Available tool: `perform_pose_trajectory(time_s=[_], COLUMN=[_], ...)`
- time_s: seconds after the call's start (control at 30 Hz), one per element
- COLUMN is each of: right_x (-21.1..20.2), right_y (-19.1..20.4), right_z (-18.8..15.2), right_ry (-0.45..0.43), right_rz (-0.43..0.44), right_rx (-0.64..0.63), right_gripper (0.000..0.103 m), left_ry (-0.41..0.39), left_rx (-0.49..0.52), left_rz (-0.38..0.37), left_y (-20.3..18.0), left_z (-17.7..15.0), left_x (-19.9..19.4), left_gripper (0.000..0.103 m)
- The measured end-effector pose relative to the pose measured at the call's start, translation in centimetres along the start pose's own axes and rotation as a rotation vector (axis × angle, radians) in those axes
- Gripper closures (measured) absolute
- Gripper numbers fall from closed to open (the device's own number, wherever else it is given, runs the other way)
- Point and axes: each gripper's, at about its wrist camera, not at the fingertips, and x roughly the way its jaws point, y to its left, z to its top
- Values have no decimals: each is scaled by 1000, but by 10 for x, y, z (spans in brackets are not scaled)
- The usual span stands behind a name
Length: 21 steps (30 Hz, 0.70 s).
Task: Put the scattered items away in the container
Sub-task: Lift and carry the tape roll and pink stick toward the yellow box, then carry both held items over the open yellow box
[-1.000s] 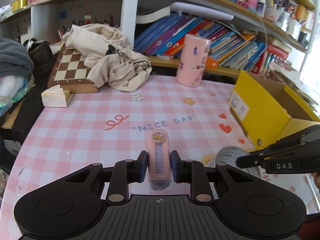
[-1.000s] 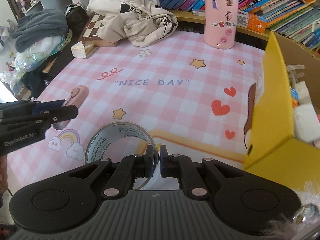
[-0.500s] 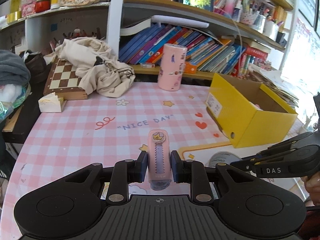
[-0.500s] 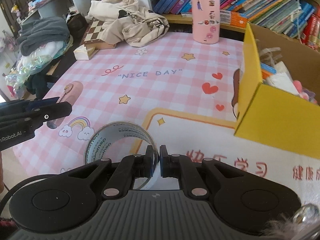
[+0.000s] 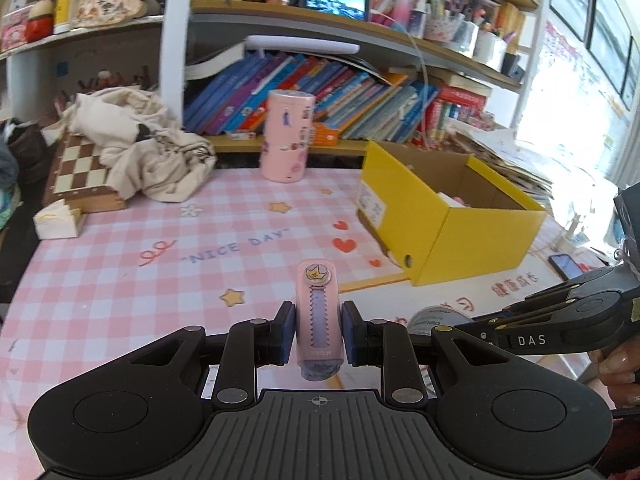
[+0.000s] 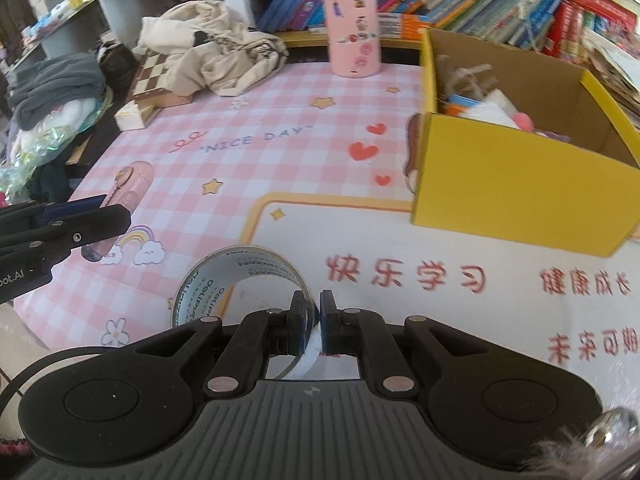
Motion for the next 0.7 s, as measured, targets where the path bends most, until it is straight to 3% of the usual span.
perform_pose_trajectory(time_s=[0.7], right_x=[-35], right_y=[-88], right_z=[-30], right_ry=[-6], right_rz=[-109], right_rx=[165], right_gripper=[96], left_ry=[52], left_rx=[116], left_rz=[-154], left_y=[-77], left_z=[21], left_x=[46], left_gripper=[80])
